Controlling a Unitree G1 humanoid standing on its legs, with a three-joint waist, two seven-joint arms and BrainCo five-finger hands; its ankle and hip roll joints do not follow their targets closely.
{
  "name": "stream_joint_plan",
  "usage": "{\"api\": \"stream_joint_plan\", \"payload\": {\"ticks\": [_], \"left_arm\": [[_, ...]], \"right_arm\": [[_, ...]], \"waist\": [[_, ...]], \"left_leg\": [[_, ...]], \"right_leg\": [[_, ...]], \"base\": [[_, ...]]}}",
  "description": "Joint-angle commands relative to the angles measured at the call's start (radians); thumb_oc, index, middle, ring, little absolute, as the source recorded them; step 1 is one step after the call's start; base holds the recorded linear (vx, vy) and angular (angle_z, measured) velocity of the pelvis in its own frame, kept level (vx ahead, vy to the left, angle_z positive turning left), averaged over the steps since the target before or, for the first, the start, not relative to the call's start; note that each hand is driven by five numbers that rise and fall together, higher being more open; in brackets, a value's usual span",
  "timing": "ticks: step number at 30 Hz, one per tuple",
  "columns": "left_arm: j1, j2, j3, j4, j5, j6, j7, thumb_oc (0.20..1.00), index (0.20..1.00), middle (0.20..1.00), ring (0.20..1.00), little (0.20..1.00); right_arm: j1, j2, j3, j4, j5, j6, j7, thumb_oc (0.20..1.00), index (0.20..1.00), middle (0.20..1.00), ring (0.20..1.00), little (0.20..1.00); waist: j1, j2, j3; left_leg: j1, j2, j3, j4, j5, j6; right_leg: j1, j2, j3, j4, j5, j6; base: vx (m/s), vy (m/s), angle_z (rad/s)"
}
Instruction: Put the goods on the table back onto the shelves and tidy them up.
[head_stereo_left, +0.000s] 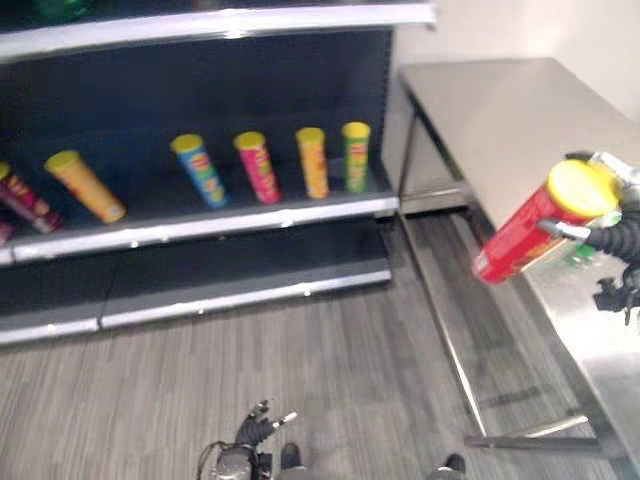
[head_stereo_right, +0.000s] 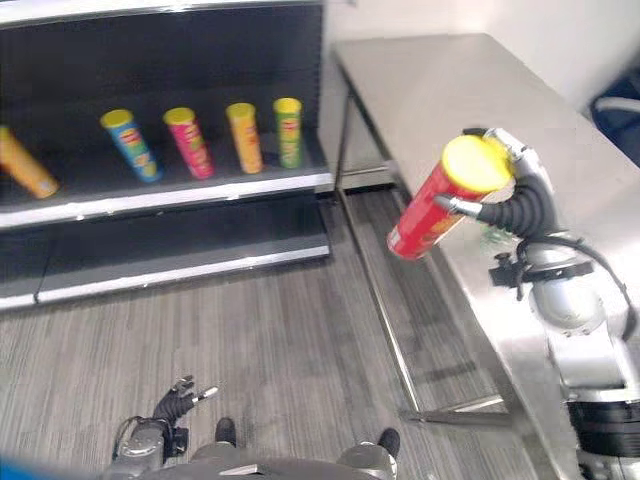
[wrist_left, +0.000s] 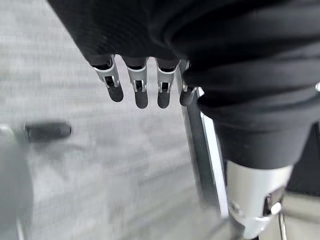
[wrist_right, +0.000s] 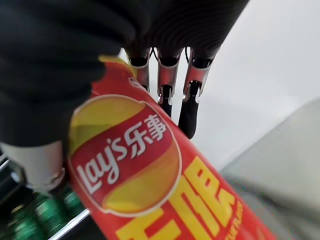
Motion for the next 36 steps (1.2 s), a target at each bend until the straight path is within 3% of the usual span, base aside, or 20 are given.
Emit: {"api": "stream_joint_plan", "payload": {"ticks": [1,2,3,4,6,9,12,15,19,20,21,23,27,28,29,30,33,34,36], "left_arm": [[0.020,0.044,-0.012,0.000,0.049,-0.004,-0.007,1.000,1.000,1.000,1.000,1.000],[0.016,0.049,-0.014,0.005,0.061,-0.005,-0.012,1.000,1.000,1.000,1.000,1.000],[0.015,0.050,-0.014,0.005,0.061,-0.005,-0.012,1.000,1.000,1.000,1.000,1.000],[0.002,0.059,-0.031,0.010,0.089,0.003,-0.033,1.000,1.000,1.000,1.000,1.000],[-0.003,0.059,-0.041,0.008,0.095,0.004,-0.038,1.000,1.000,1.000,1.000,1.000],[-0.006,0.052,-0.051,0.013,0.101,0.005,-0.043,1.000,1.000,1.000,1.000,1.000],[-0.012,0.039,-0.053,0.016,0.107,0.010,-0.049,1.000,1.000,1.000,1.000,1.000],[-0.018,0.037,-0.060,0.002,0.107,0.012,-0.050,1.000,1.000,1.000,1.000,1.000],[0.035,0.039,-0.073,-0.040,0.132,0.001,-0.060,1.000,1.000,1.000,1.000,1.000],[0.037,0.042,-0.071,-0.039,0.135,0.001,-0.058,1.000,1.000,1.000,1.000,1.000],[0.045,0.045,-0.062,-0.048,0.134,0.001,-0.057,1.000,1.000,1.000,1.000,1.000],[0.064,0.045,-0.062,-0.060,0.132,0.000,-0.060,1.000,1.000,1.000,1.000,1.000],[0.084,0.041,-0.045,-0.090,0.100,0.003,-0.042,1.000,1.000,1.000,1.000,1.000],[0.084,0.041,-0.045,-0.090,0.100,0.003,-0.042,1.000,1.000,1.000,1.000,1.000],[0.088,0.042,-0.045,-0.096,0.092,0.002,-0.037,1.000,1.000,1.000,1.000,1.000],[0.095,0.045,-0.042,-0.101,0.075,-0.002,-0.032,1.000,1.000,1.000,1.000,1.000],[0.114,0.043,-0.032,-0.090,0.064,-0.010,-0.025,1.000,1.000,1.000,1.000,1.000],[0.116,0.042,-0.029,-0.077,0.063,-0.013,-0.020,1.000,1.000,1.000,1.000,1.000],[0.113,0.044,-0.027,-0.063,0.054,-0.015,-0.017,1.000,1.000,1.000,1.000,1.000]], "right_arm": [[-0.071,-0.068,-0.060,0.006,-0.045,-0.003,-0.065,0.200,0.200,0.200,0.200,0.200],[-0.062,-0.067,-0.074,0.011,-0.045,-0.006,-0.066,0.200,0.200,0.200,0.200,0.200],[-0.062,-0.067,-0.075,0.010,-0.045,-0.006,-0.066,0.200,0.200,0.200,0.200,0.200],[-0.033,-0.066,-0.118,0.014,-0.035,-0.009,-0.067,0.200,0.200,0.200,0.200,0.200],[-0.025,-0.070,-0.128,0.020,-0.026,-0.010,-0.064,0.200,0.200,0.200,0.200,0.200],[-0.026,-0.080,-0.131,0.028,-0.016,-0.018,-0.062,0.200,0.200,0.200,0.200,0.200],[-0.029,-0.079,-0.115,0.042,-0.019,-0.023,-0.064,0.200,0.200,0.200,0.200,0.200],[-0.029,-0.081,-0.099,0.033,-0.025,-0.022,-0.059,0.200,0.200,0.200,0.200,0.200],[-0.033,-0.099,-0.066,-0.003,-0.041,-0.033,-0.033,0.200,0.200,0.200,0.200,0.200],[-0.042,-0.101,-0.044,-0.011,-0.045,-0.033,-0.023,0.200,0.200,0.200,0.200,0.200],[-0.060,-0.105,0.013,-0.030,-0.050,-0.038,0.011,0.200,0.200,0.200,0.200,0.200],[-0.094,-0.101,0.072,-0.034,-0.043,-0.044,0.032,0.200,0.200,0.200,0.200,0.200],[-0.182,-0.102,0.207,-0.025,-0.065,-0.041,0.054,0.200,0.200,0.200,0.200,0.200],[-0.183,-0.103,0.208,-0.024,-0.065,-0.041,0.054,0.200,0.200,0.200,0.200,0.200],[-0.197,-0.108,0.227,-0.020,-0.070,-0.039,0.054,0.200,0.200,0.200,0.200,0.200],[-0.212,-0.120,0.255,-0.016,-0.070,-0.036,0.059,0.200,0.200,0.200,0.200,0.200],[-0.232,-0.120,0.282,-0.009,-0.065,-0.041,0.063,0.200,0.200,0.200,0.200,0.200],[-0.227,-0.127,0.275,-0.004,-0.067,-0.044,0.057,0.200,0.200,0.200,0.200,0.200],[-0.217,-0.135,0.266,0.004,-0.071,-0.045,0.044,0.200,0.200,0.200,0.200,0.200]], "waist": [[-0.017,0.016,-0.062],[-0.024,0.016,-0.063],[-0.023,0.015,-0.064],[-0.054,0.017,-0.067],[-0.074,0.009,-0.063],[-0.092,-0.003,-0.046],[-0.101,-0.015,-0.025],[-0.109,-0.026,-0.012],[-0.098,-0.034,-0.020],[-0.096,-0.033,-0.022],[-0.091,-0.030,-0.025],[-0.083,-0.017,-0.026],[-0.040,0.009,0.027],[-0.041,0.010,0.027],[-0.036,0.011,0.037],[-0.027,0.012,0.040],[-0.007,0.008,0.033],[-0.002,0.017,0.028],[0.005,0.032,0.029]], "left_leg": [[0.038,0.038,-0.011,-0.081,-0.028,0.016],[0.041,0.026,-0.018,-0.084,-0.026,0.024],[0.038,0.024,-0.018,-0.084,-0.023,0.025],[0.048,-0.014,-0.062,-0.094,-0.019,0.052],[0.055,-0.039,-0.080,-0.098,-0.016,0.061],[0.084,-0.080,-0.109,-0.104,-0.026,0.076],[0.124,-0.118,-0.140,-0.103,-0.048,0.093],[0.142,-0.145,-0.169,-0.089,-0.064,0.100],[0.164,-0.154,-0.178,-0.056,-0.114,0.101],[0.166,-0.149,-0.171,-0.036,-0.128,0.096],[0.169,-0.132,-0.148,0.037,-0.178,0.078],[0.153,-0.110,-0.114,0.159,-0.208,0.046],[0.010,-0.066,-0.073,0.543,-0.066,-0.024],[0.009,-0.065,-0.074,0.545,-0.067,-0.024],[-0.022,-0.037,-0.061,0.576,-0.030,-0.032],[-0.058,0.016,-0.037,0.518,-0.014,-0.011],[-0.052,0.069,-0.046,0.271,-0.042,-0.001],[-0.054,0.093,-0.080,0.138,0.007,-0.013],[-0.079,0.128,-0.138,-0.003,0.096,-0.033]], "right_leg": [[-0.105,0.109,0.197,0.053,-0.154,0.082],[-0.106,0.141,0.235,0.077,-0.189,0.073],[-0.109,0.140,0.236,0.078,-0.187,0.072],[-0.124,0.274,0.322,0.140,-0.311,0.036],[-0.148,0.347,0.368,0.125,-0.330,0.019],[-0.206,0.444,0.411,0.073,-0.302,0.006],[-0.274,0.499,0.377,0.030,-0.245,0.009],[-0.281,0.503,0.330,0.019,-0.225,0.015],[-0.222,0.498,0.311,-0.015,-0.216,-0.020],[-0.212,0.497,0.306,-0.013,-0.219,-0.023],[-0.191,0.496,0.296,-0.003,-0.236,-0.031],[-0.150,0.506,0.294,-0.005,-0.260,-0.042],[-0.056,0.513,0.307,-0.030,-0.295,-0.081],[-0.056,0.514,0.306,-0.030,-0.295,-0.081],[-0.042,0.510,0.306,-0.037,-0.306,-0.086],[-0.016,0.497,0.311,-0.054,-0.320,-0.082],[-0.004,0.461,0.324,-0.066,-0.336,-0.059],[-0.002,0.457,0.333,-0.072,-0.346,-0.054],[0.004,0.457,0.352,-0.072,-0.365,-0.054]], "base": [[0.05,0.422,0.82],[0.04,0.331,0.91],[0.16,0.353,0.92],[0.16,0.318,0.68],[0.17,0.269,0.57],[0.14,0.109,0.51],[0.17,0.064,0.36],[0.11,0.016,0.39],[0.16,-0.066,0.50],[0.27,-0.169,0.33],[0.27,-0.156,0.29],[0.23,-0.103,0.16],[0.09,-0.020,-0.14],[0.06,-0.008,-0.34],[0.14,0.025,-0.11],[0.22,0.054,0.09],[0.23,0.134,0.09],[0.20,0.212,0.00],[0.20,0.229,-0.05]]}}
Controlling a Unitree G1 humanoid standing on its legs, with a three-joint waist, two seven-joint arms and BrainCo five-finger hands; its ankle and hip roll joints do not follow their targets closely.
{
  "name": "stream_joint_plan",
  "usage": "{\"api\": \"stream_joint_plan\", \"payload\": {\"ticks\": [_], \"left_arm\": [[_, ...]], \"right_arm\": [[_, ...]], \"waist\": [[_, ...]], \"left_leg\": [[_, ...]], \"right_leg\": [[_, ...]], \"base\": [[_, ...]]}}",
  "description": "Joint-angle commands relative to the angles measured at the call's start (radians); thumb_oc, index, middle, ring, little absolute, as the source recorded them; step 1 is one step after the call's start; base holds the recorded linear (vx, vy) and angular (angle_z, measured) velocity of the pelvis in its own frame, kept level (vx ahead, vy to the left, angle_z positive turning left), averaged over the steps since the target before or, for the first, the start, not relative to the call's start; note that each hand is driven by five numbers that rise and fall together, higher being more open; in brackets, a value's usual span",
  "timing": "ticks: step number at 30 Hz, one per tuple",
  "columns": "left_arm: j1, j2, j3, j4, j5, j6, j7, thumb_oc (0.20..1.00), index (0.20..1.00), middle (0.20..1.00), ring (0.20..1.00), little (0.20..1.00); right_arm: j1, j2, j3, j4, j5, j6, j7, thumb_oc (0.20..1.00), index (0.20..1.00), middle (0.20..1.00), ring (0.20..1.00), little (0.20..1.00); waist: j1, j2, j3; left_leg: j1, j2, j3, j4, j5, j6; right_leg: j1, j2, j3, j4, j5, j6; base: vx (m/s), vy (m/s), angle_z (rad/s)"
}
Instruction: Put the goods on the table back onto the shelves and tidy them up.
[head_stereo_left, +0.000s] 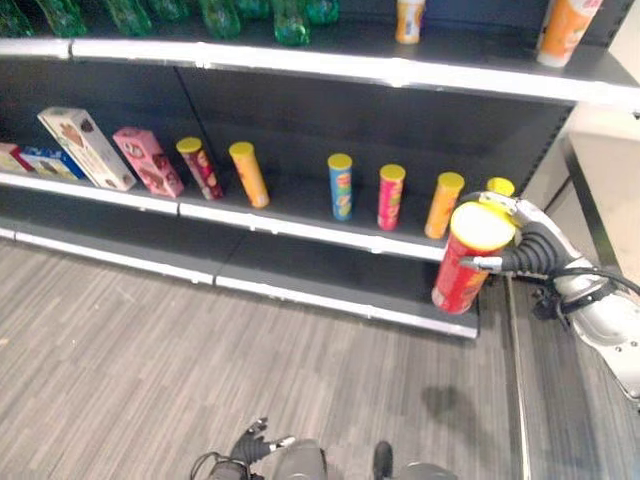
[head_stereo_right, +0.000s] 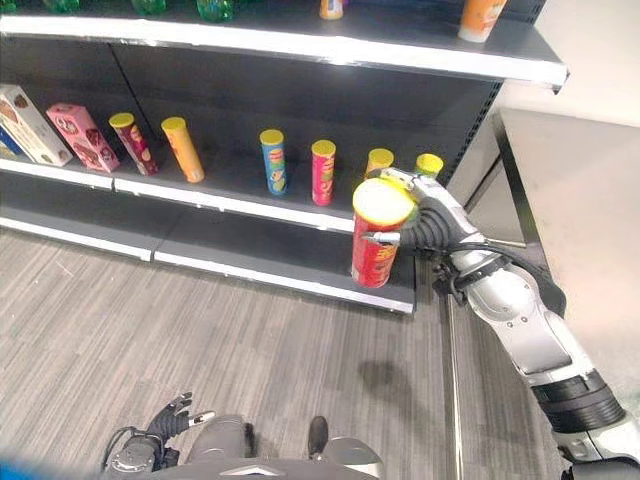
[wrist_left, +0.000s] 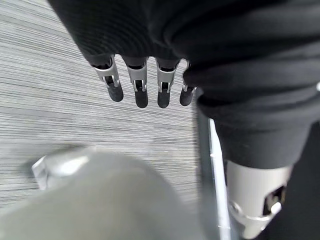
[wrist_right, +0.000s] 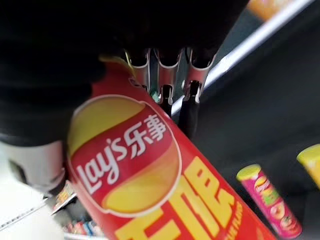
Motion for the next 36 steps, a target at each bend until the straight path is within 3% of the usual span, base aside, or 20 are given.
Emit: {"api": "stream_joint_plan", "payload": {"ticks": [1,4,5,6,8,11,12,14,16,19,21,25,26,30,31,32,33,34,36], "left_arm": [[0.001,0.034,-0.004,0.011,-0.045,-0.045,0.024,1.000,1.000,1.000,1.000,1.000],[0.003,0.042,-0.002,0.028,-0.036,-0.050,0.027,1.000,1.000,1.000,1.000,1.000],[0.056,-0.017,-0.043,-0.024,0.006,-0.067,0.076,1.000,1.000,1.000,1.000,1.000],[0.094,-0.060,-0.078,-0.074,0.041,-0.062,0.062,1.000,1.000,1.000,1.000,1.000],[0.120,-0.078,-0.101,-0.074,0.075,-0.064,0.067,1.000,1.000,1.000,1.000,1.000],[0.116,-0.067,-0.142,-0.077,0.115,-0.066,0.063,1.000,1.000,1.000,1.000,1.000],[0.117,-0.067,-0.142,-0.077,0.115,-0.066,0.063,1.000,1.000,1.000,1.000,1.000],[0.092,-0.046,-0.165,-0.069,0.154,-0.067,0.080,1.000,1.000,1.000,1.000,1.000],[0.087,-0.044,-0.167,-0.066,0.159,-0.067,0.089,1.000,1.000,1.000,1.000,1.000],[0.066,-0.033,-0.174,-0.049,0.177,-0.060,0.110,1.000,1.000,1.000,1.000,1.000],[0.052,-0.023,-0.180,-0.031,0.202,-0.052,0.124,1.000,1.000,1.000,1.000,1.000],[-0.002,-0.040,-0.166,0.059,0.188,-0.044,0.146,1.000,1.000,1.000,1.000,1.000],[-0.004,-0.041,-0.164,0.061,0.188,-0.045,0.146,1.000,1.000,1.000,1.000,1.000],[-0.048,-0.061,-0.147,0.125,0.170,-0.029,0.147,1.000,1.000,1.000,1.000,1.000],[-0.056,-0.073,-0.147,0.137,0.177,-0.025,0.144,1.000,1.000,1.000,1.000,1.000],[-0.054,-0.074,-0.147,0.136,0.181,-0.027,0.143,1.000,1.000,1.000,1.000,1.000],[-0.112,-0.017,-0.122,0.126,0.159,-0.012,0.113,1.000,1.000,1.000,1.000,1.000],[-0.085,0.013,-0.125,0.044,0.139,-0.045,0.090,1.000,1.000,1.000,1.000,1.000],[-0.044,0.000,-0.131,0.002,0.124,-0.053,0.074,1.000,1.000,1.000,1.000,1.000]], "right_arm": [[-0.012,-0.043,-0.056,-0.014,-0.005,-0.041,-0.054,0.200,0.200,0.200,0.200,0.200],[0.035,-0.042,-0.094,-0.020,-0.015,-0.042,-0.070,0.200,0.200,0.200,0.200,0.200],[0.066,-0.030,-0.116,-0.017,-0.041,-0.036,-0.090,0.200,0.200,0.200,0.200,0.200],[0.090,-0.017,-0.126,-0.031,-0.055,-0.038,-0.088,0.200,0.200,0.200,0.200,0.200],[0.123,-0.006,-0.149,-0.038,-0.083,-0.029,-0.095,0.200,0.200,0.200,0.200,0.200],[0.155,0.033,-0.163,-0.037,-0.118,-0.012,-0.115,0.200,0.200,0.200,0.200,0.200],[0.157,0.033,-0.164,-0.038,-0.119,-0.012,-0.115,0.200,0.200,0.200,0.200,0.200],[0.140,0.064,-0.147,-0.034,-0.148,0.004,-0.123,0.200,0.200,0.200,0.200,0.200],[0.136,0.070,-0.142,-0.031,-0.155,0.005,-0.129,0.200,0.200,0.200,0.200,0.200],[0.120,0.102,-0.114,-0.024,-0.162,0.017,-0.138,0.200,0.200,0.200,0.200,0.200],[0.135,0.119,-0.122,-0.026,-0.169,0.017,-0.142,0.200,0.200,0.200,0.200,0.200],[0.142,0.135,-0.115,-0.036,-0.144,0.016,-0.130,0.200,0.200,0.200,0.200,0.200],[0.138,0.134,-0.114,-0.035,-0.143,0.017,-0.130,0.200,0.200,0.200,0.200,0.200],[0.084,0.139,-0.046,-0.008,-0.086,0.012,-0.108,0.200,0.200,0.200,0.200,0.200],[0.074,0.151,-0.016,0.001,-0.074,0.017,-0.094,0.200,0.200,0.200,0.200,0.200],[0.080,0.148,-0.013,0.001,-0.080,0.017,-0.093,0.200,0.200,0.200,0.200,0.200],[0.071,0.142,0.011,-0.006,-0.072,0.014,-0.055,0.200,0.200,0.200,0.200,0.200],[0.056,0.125,0.015,-0.021,-0.067,0.013,-0.055,0.200,0.200,0.200,0.200,0.200],[0.047,0.112,0.012,-0.026,-0.106,0.003,-0.067,0.200,0.200,0.200,0.200,0.200]], "waist": [[0.027,0.006,-0.037],[0.030,0.005,-0.037],[0.043,0.000,-0.033],[0.058,0.006,-0.037],[0.078,0.012,-0.043],[0.101,-0.009,-0.043],[0.103,-0.012,-0.044],[0.116,-0.042,-0.057],[0.120,-0.054,-0.061],[0.115,-0.070,-0.059],[0.105,-0.071,-0.058],[0.064,-0.066,-0.058],[0.063,-0.065,-0.056],[0.015,-0.070,-0.026],[0.001,-0.077,-0.016],[0.000,-0.079,-0.021],[-0.009,-0.063,-0.031],[-0.015,-0.042,-0.042],[-0.011,-0.032,-0.049]], "left_leg": [[-0.019,0.031,-0.077,-0.125,0.125,-0.023],[-0.080,0.041,-0.106,-0.203,0.163,-0.050],[-0.093,0.035,-0.118,-0.200,0.164,-0.050],[-0.088,0.031,-0.133,-0.207,0.164,-0.048],[-0.084,0.021,-0.163,-0.201,0.179,-0.055],[-0.088,-0.021,-0.145,-0.156,0.172,-0.033],[-0.089,-0.024,-0.143,-0.152,0.170,-0.031],[-0.074,-0.075,-0.106,-0.114,0.117,0.016],[-0.071,-0.093,-0.094,-0.106,0.105,0.030],[-0.041,-0.140,-0.057,-0.105,0.071,0.071],[-0.030,-0.158,-0.059,-0.114,0.069,0.091],[0.046,-0.171,-0.053,-0.164,0.034,0.109],[0.043,-0.170,-0.054,-0.163,0.039,0.109],[0.140,-0.206,-0.042,-0.175,0.005,0.127],[0.167,-0.226,-0.042,-0.172,-0.009,0.129],[0.170,-0.234,-0.045,-0.171,-0.014,0.130],[0.189,-0.231,-0.041,-0.177,-0.028,0.126],[0.213,-0.224,-0.031,-0.187,-0.047,0.122],[0.216,-0.216,-0.033,-0.171,-0.065,0.114]], "right_leg": [[0.009,-0.059,0.042,0.014,-0.118,0.124],[0.043,-0.072,0.062,0.011,-0.145,0.135],[0.057,-0.077,0.063,0.009,-0.149,0.139],[0.063,-0.078,0.068,0.011,-0.152,0.143],[0.073,-0.093,0.080,0.011,-0.154,0.160],[0.080,-0.162,0.079,0.031,-0.135,0.201],[0.079,-0.165,0.080,0.031,-0.136,0.202],[0.037,-0.241,0.079,0.102,-0.084,0.240],[0.017,-0.262,0.082,0.129,-0.055,0.248],[-0.052,-0.315,0.071,0.263,0.067,0.243],[-0.074,-0.288,0.084,0.292,0.086,0.224],[-0.157,-0.173,0.061,0.208,-0.007,0.209],[-0.161,-0.171,0.061,0.210,-0.002,0.208],[-0.259,-0.067,0.013,0.116,0.029,0.201],[-0.263,-0.051,-0.034,0.083,0.041,0.200],[-0.247,-0.049,-0.034,0.068,0.039,0.193],[-0.237,-0.038,-0.013,0.065,0.035,0.188],[-0.223,-0.037,-0.007,0.064,0.038,0.174],[-0.205,-0.039,-0.020,0.057,0.033,0.166]], "base": [[0.23,0.222,-0.04],[0.23,0.233,0.05],[0.24,0.262,0.01],[0.25,0.258,-0.09],[0.26,0.308,-0.22],[0.24,0.304,-0.07],[0.25,0.362,0.11],[0.23,0.362,0.18],[0.11,0.224,-0.06],[0.14,0.314,-0.15],[0.15,0.248,-0.07],[0.17,0.137,0.08],[0.10,0.063,-0.28],[0.22,0.093,-0.18],[0.28,0.063,-0.25],[0.31,0.052,-0.09],[0.30,0.074,0.33],[0.30,0.065,0.47],[0.16,0.002,0.21]]}}
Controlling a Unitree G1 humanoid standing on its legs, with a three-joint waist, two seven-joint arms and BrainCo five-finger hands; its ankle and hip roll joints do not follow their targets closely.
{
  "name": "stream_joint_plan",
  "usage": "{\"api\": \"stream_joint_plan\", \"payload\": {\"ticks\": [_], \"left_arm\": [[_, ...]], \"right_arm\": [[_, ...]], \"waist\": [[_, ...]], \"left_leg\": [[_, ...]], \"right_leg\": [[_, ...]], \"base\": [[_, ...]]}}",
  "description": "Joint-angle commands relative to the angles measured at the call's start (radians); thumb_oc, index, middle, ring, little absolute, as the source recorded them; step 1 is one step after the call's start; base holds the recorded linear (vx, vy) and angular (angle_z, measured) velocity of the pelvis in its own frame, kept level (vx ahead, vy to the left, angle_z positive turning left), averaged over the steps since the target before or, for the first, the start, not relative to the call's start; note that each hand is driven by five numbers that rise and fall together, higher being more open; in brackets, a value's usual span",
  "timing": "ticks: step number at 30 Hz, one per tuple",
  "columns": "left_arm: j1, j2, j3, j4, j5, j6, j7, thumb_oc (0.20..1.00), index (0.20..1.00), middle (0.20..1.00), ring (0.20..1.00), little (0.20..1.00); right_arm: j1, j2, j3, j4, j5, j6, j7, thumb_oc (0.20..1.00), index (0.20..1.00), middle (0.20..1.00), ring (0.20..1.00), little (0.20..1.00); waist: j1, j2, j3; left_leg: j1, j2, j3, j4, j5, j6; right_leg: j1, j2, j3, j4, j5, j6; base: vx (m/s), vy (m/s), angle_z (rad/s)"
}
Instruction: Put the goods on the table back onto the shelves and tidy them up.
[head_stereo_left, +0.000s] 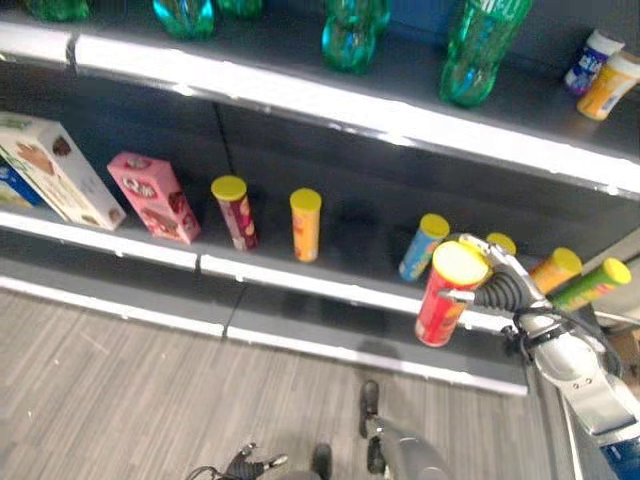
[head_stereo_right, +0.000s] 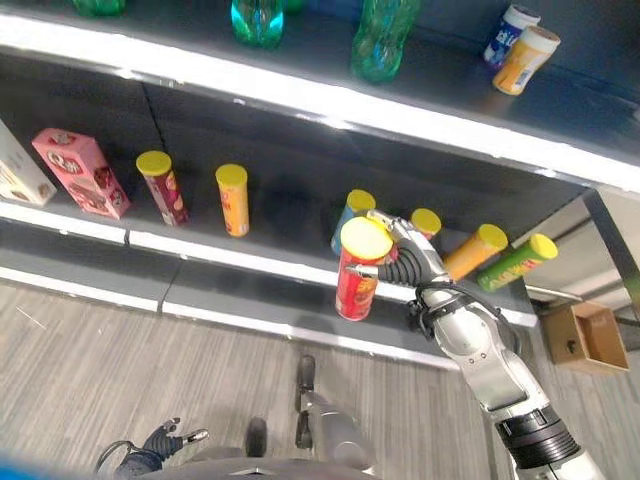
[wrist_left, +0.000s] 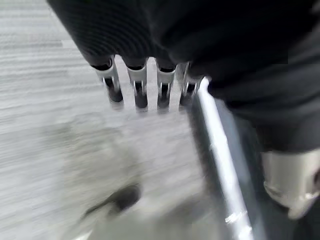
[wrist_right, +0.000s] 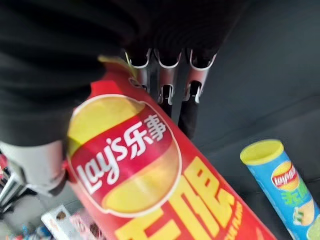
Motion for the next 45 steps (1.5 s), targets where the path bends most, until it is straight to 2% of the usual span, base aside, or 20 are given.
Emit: {"api": "stream_joint_plan", "payload": {"ticks": [1,3,6,7,8,9,10,11,12,14,16,17,20,22,23,27,28,37,42,45], "left_arm": [[-0.004,-0.068,-0.002,-0.027,-0.032,-0.058,-0.042,1.000,1.000,1.000,1.000,1.000],[0.006,-0.076,-0.003,-0.031,-0.045,-0.054,-0.049,1.000,1.000,1.000,1.000,1.000],[0.008,-0.081,-0.013,-0.052,-0.048,-0.046,-0.055,1.000,1.000,1.000,1.000,1.000],[0.007,-0.081,-0.011,-0.066,-0.056,-0.045,-0.057,1.000,1.000,1.000,1.000,1.000],[0.007,-0.078,-0.013,-0.104,-0.070,-0.046,-0.056,1.000,1.000,1.000,1.000,1.000],[0.003,-0.080,-0.014,-0.113,-0.071,-0.042,-0.051,1.000,1.000,1.000,1.000,1.000],[0.003,-0.081,-0.014,-0.113,-0.071,-0.042,-0.051,1.000,1.000,1.000,1.000,1.000],[0.003,-0.087,-0.017,-0.110,-0.076,-0.042,-0.047,1.000,1.000,1.000,1.000,1.000],[-0.001,-0.092,-0.018,-0.104,-0.080,-0.044,-0.045,1.000,1.000,1.000,1.000,1.000],[-0.010,-0.090,-0.013,-0.093,-0.093,-0.044,-0.036,1.000,1.000,1.000,1.000,1.000],[-0.016,-0.093,-0.007,-0.073,-0.099,-0.044,-0.033,1.000,1.000,1.000,1.000,1.000],[-0.019,-0.094,-0.008,-0.062,-0.095,-0.045,-0.033,1.000,1.000,1.000,1.000,1.000],[-0.021,-0.095,-0.004,-0.052,-0.091,-0.043,-0.036,1.000,1.000,1.000,1.000,1.000],[-0.027,-0.093,0.001,-0.035,-0.082,-0.043,-0.032,1.000,1.000,1.000,1.000,1.000],[-0.031,-0.084,0.010,-0.020,-0.075,-0.045,-0.023,1.000,1.000,1.000,1.000,1.000],[-0.040,-0.078,0.027,-0.005,-0.082,-0.044,-0.008,1.000,1.000,1.000,1.000,1.000],[-0.044,-0.083,0.029,0.009,-0.088,-0.041,0.000,1.000,1.000,1.000,1.000,1.000],[-0.053,-0.101,0.014,0.024,-0.077,-0.041,0.013,1.000,1.000,1.000,1.000,1.000],[-0.050,-0.112,0.000,0.019,-0.077,-0.044,0.030,1.000,1.000,1.000,1.000,1.000],[-0.052,-0.114,-0.009,0.018,-0.082,-0.045,0.037,1.000,1.000,1.000,1.000,1.000]], "right_arm": [[-0.116,-0.057,-0.047,-0.054,0.028,-0.049,-0.033,0.200,0.200,0.200,0.200,0.200],[-0.128,-0.060,-0.048,-0.070,-0.020,-0.056,-0.052,0.200,0.200,0.200,0.200,0.200],[-0.138,-0.054,-0.038,-0.093,-0.087,-0.056,-0.066,0.200,0.200,0.200,0.200,0.200],[-0.144,-0.053,-0.031,-0.101,-0.101,-0.057,-0.068,0.200,0.200,0.200,0.200,0.200],[-0.162,-0.054,-0.017,-0.120,-0.125,-0.054,-0.078,0.200,0.200,0.200,0.200,0.200],[-0.173,-0.062,-0.009,-0.123,-0.151,-0.050,-0.086,0.200,0.200,0.200,0.200,0.200],[-0.173,-0.063,-0.008,-0.123,-0.152,-0.050,-0.086,0.200,0.200,0.200,0.200,0.200],[-0.189,-0.065,0.003,-0.126,-0.165,-0.043,-0.087,0.200,0.200,0.200,0.200,0.200],[-0.203,-0.061,0.014,-0.131,-0.162,-0.046,-0.082,0.200,0.200,0.200,0.200,0.200],[-0.227,-0.055,0.043,-0.130,-0.152,-0.051,-0.075,0.200,0.200,0.200,0.200,0.200],[-0.241,-0.056,0.062,-0.122,-0.151,-0.044,-0.066,0.200,0.200,0.200,0.200,0.200],[-0.235,-0.062,0.059,-0.121,-0.156,-0.043,-0.063,0.200,0.200,0.200,0.200,0.200],[-0.229,-0.064,0.060,-0.125,-0.155,-0.043,-0.049,0.200,0.200,0.200,0.200,0.200],[-0.230,-0.053,0.070,-0.123,-0.158,-0.040,-0.043,0.200,0.200,0.200,0.200,0.200],[-0.239,-0.042,0.086,-0.118,-0.159,-0.037,-0.035,0.200,0.200,0.200,0.200,0.200],[-0.283,-0.013,0.131,-0.092,-0.175,-0.025,-0.031,0.200,0.200,0.200,0.200,0.200],[-0.314,0.000,0.151,-0.082,-0.198,-0.015,-0.037,0.200,0.200,0.200,0.200,0.200],[-0.360,0.068,0.211,-0.020,-0.282,0.005,-0.069,0.200,0.200,0.200,0.200,0.200],[-0.342,0.134,0.206,0.085,-0.372,0.023,-0.197,0.200,0.200,0.200,0.200,0.200],[-0.351,0.161,0.219,0.133,-0.382,0.031,-0.233,0.200,0.200,0.200,0.200,0.200]], "waist": [[-0.003,0.014,0.041],[-0.004,0.018,0.034],[-0.006,0.018,0.035],[-0.004,0.019,0.042],[0.008,0.018,0.074],[0.012,0.022,0.093],[0.011,0.023,0.093],[0.012,0.021,0.095],[0.014,0.018,0.091],[0.028,0.029,0.085],[0.028,0.042,0.069],[0.020,0.052,0.063],[0.009,0.067,0.045],[0.004,0.069,0.035],[0.005,0.068,0.030],[0.012,0.060,0.026],[0.017,0.056,0.028],[0.018,0.062,0.020],[0.023,0.075,0.017],[0.026,0.077,0.016]], "left_leg": [[-0.048,0.098,-0.001,0.042,-0.064,-0.101],[-0.051,0.110,0.002,0.079,-0.094,-0.109],[-0.075,0.131,0.020,0.213,-0.149,-0.140],[-0.096,0.133,0.028,0.284,-0.146,-0.154],[-0.184,0.143,0.030,0.488,-0.091,-0.187],[-0.243,0.172,0.027,0.571,-0.070,-0.193],[-0.245,0.173,0.026,0.575,-0.072,-0.194],[-0.260,0.226,0.026,0.508,-0.082,-0.187],[-0.250,0.246,0.014,0.448,-0.093,-0.185],[-0.236,0.274,-0.034,0.299,-0.050,-0.191],[-0.204,0.276,-0.109,0.200,-0.023,-0.203],[-0.195,0.279,-0.105,0.181,-0.016,-0.212],[-0.153,0.275,-0.073,0.109,-0.008,-0.206],[-0.120,0.261,-0.043,0.063,-0.005,-0.194],[-0.102,0.240,-0.018,0.034,-0.007,-0.179],[-0.093,0.213,0.025,0.026,-0.018,-0.155],[-0.096,0.194,0.036,0.031,-0.025,-0.143],[-0.096,0.148,0.044,0.030,-0.043,-0.114],[-0.088,0.139,0.040,0.041,-0.052,-0.105],[-0.085,0.141,0.037,0.043,-0.055,-0.106]], "right_leg": [[0.122,0.026,-0.014,-0.044,-0.055,0.023],[0.137,0.027,-0.023,-0.051,-0.067,0.016],[0.171,0.031,-0.036,-0.049,-0.098,-0.002],[0.186,0.033,-0.035,-0.050,-0.104,-0.010],[0.217,0.030,-0.025,-0.053,-0.116,-0.032],[0.237,0.035,-0.022,-0.065,-0.128,-0.040],[0.238,0.037,-0.022,-0.066,-0.127,-0.040],[0.255,0.021,-0.010,-0.079,-0.133,-0.026],[0.256,0.010,0.004,-0.082,-0.135,-0.016],[0.254,0.001,0.033,-0.080,-0.143,-0.005],[0.243,-0.006,0.068,-0.068,-0.143,0.002],[0.243,-0.019,0.068,-0.066,-0.142,0.009],[0.230,-0.033,0.076,-0.059,-0.131,0.018],[0.216,-0.049,0.093,-0.058,-0.112,0.031],[0.199,-0.065,0.112,-0.058,-0.097,0.047],[0.181,-0.096,0.127,-0.060,-0.074,0.069],[0.176,-0.120,0.132,-0.067,-0.062,0.082],[0.161,-0.167,0.141,-0.075,-0.033,0.107],[0.173,-0.180,0.138,-0.072,-0.031,0.109],[0.179,-0.183,0.135,-0.072,-0.033,0.107]], "base": [[0.08,-0.034,0.00],[0.12,-0.068,0.12],[0.13,-0.094,0.09],[0.07,-0.059,0.19],[0.05,-0.019,0.27],[0.02,0.000,0.21],[0.08,0.095,0.09],[0.11,0.151,-0.12],[0.15,0.205,-0.09],[0.11,0.227,-0.41],[0.07,0.255,-0.72],[0.09,0.278,-0.72],[0.07,0.241,-0.43],[0.02,0.262,-0.12],[0.00,0.319,-0.49],[-0.02,0.232,-0.43],[-0.02,0.165,-0.10],[-0.01,0.090,0.04],[0.02,0.030,-0.07],[0.02,-0.010,-0.05]]}}
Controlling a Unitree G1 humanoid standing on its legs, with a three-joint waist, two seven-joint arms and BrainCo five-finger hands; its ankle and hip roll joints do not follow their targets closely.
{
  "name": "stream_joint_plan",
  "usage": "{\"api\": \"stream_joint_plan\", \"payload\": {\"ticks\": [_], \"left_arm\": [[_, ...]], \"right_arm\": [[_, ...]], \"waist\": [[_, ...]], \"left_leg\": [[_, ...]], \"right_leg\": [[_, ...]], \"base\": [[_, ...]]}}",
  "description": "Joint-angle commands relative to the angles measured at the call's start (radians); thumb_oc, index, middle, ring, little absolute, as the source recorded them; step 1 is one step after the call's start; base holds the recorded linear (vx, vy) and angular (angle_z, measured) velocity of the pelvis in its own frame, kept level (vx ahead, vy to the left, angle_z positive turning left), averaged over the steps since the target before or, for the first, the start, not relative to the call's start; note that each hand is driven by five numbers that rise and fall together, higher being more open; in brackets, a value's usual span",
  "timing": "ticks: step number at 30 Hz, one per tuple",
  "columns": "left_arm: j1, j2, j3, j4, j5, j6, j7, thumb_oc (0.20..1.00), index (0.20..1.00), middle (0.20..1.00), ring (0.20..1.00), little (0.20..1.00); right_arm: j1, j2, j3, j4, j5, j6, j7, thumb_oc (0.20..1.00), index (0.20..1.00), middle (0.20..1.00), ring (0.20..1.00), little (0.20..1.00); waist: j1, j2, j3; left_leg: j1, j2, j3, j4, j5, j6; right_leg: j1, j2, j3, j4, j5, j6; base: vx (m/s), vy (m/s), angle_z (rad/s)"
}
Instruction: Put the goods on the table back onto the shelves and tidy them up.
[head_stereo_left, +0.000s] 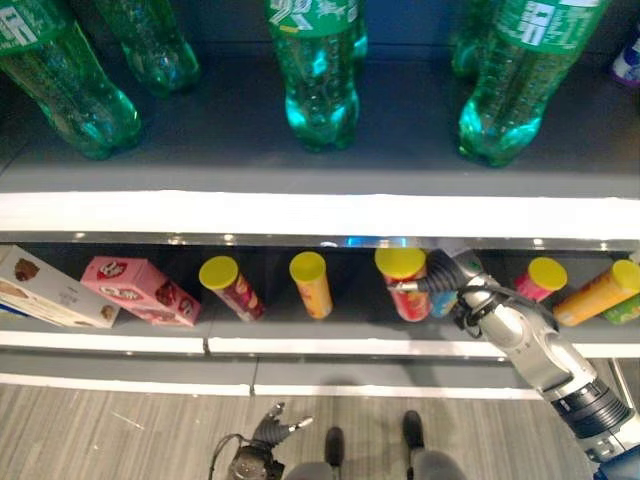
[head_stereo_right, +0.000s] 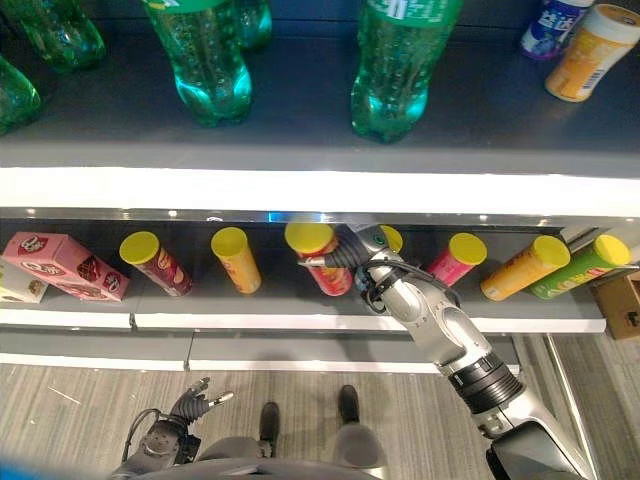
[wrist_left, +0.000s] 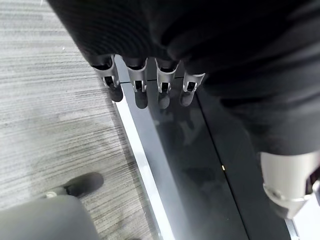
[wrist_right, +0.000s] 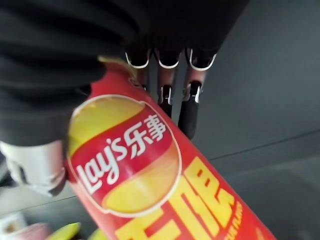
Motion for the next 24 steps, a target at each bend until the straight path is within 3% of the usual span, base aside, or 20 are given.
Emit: {"api": "stream_joint_plan", "payload": {"ticks": [1,17,24], "left_arm": [[-0.029,0.016,-0.026,0.020,-0.010,-0.022,0.026,1.000,1.000,1.000,1.000,1.000],[-0.044,0.028,-0.059,0.026,-0.020,-0.021,0.013,1.000,1.000,1.000,1.000,1.000],[-0.082,0.032,-0.076,0.011,-0.054,-0.020,0.032,1.000,1.000,1.000,1.000,1.000]], "right_arm": [[-0.061,0.031,0.017,-0.037,-0.032,-0.016,-0.121,0.200,0.200,0.200,0.200,0.200],[-0.154,0.047,0.117,0.077,-0.045,-0.018,-0.109,0.200,0.200,0.200,0.200,0.200],[-0.224,0.052,0.137,0.123,-0.047,-0.002,-0.132,0.200,0.200,0.200,0.200,0.200]], "waist": [[0.033,-0.026,-0.026],[0.068,-0.017,0.014],[0.077,-0.009,0.097]], "left_leg": [[0.019,0.051,-0.015,0.052,-0.132,-0.012],[-0.028,0.083,-0.065,0.200,-0.191,-0.038],[-0.113,0.083,-0.085,0.310,-0.219,-0.048]], "right_leg": [[0.014,-0.094,-0.038,0.035,-0.038,0.069],[0.039,-0.088,-0.088,0.124,-0.118,0.046],[-0.040,-0.081,-0.091,0.237,-0.158,0.037]], "base": [[0.00,0.000,0.00],[0.02,-0.044,0.14],[-0.07,-0.016,0.10]]}}
